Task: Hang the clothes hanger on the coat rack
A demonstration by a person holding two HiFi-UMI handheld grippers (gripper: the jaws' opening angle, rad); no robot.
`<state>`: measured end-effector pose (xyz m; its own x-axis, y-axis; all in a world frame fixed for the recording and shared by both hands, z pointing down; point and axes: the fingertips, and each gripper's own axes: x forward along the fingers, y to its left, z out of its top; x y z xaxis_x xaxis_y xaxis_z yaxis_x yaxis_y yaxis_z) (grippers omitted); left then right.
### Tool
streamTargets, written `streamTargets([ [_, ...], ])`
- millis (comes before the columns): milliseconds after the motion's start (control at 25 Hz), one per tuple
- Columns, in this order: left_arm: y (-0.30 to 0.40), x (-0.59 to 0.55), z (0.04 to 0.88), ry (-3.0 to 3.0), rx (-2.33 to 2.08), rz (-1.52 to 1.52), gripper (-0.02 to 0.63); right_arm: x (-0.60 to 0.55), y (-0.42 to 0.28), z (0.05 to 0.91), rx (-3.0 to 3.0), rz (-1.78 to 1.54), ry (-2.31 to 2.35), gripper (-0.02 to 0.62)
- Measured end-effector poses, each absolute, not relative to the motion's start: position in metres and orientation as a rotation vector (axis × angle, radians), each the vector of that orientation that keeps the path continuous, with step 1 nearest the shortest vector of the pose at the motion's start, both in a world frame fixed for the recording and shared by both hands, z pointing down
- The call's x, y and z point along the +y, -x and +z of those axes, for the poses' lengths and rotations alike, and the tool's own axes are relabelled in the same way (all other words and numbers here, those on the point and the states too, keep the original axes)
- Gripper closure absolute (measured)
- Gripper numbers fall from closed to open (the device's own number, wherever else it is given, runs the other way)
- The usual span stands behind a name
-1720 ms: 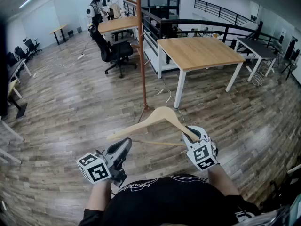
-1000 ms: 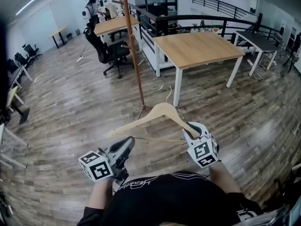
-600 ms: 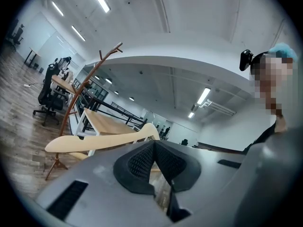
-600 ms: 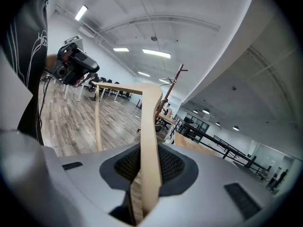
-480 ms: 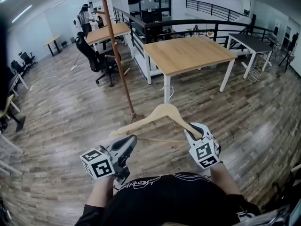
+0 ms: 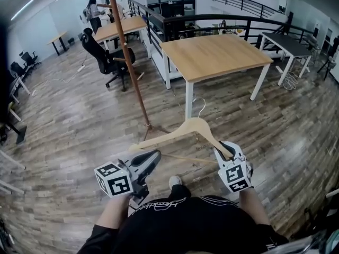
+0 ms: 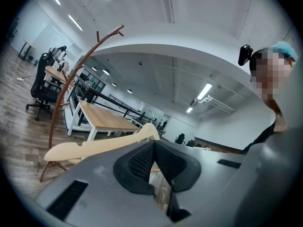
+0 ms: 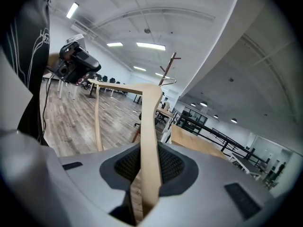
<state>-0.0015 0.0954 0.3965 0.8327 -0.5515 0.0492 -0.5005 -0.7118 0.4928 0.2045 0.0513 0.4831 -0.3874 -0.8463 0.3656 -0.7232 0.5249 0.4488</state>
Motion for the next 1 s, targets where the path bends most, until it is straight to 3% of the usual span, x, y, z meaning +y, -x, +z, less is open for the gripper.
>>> streamTargets([
  [360,0.018,-0.054,0.418,-2.498,-0.798,-0.099,0.6,-0.087,-0.187,0.487,-2.137,-0.317,-1.228,0.48],
  [1000,0.142,-0.213,0.414,-2.421,-1.03,-0.231,0.6,-0.283,-0.062,0.466,-2.194,-0.458,-0.995,0.48],
])
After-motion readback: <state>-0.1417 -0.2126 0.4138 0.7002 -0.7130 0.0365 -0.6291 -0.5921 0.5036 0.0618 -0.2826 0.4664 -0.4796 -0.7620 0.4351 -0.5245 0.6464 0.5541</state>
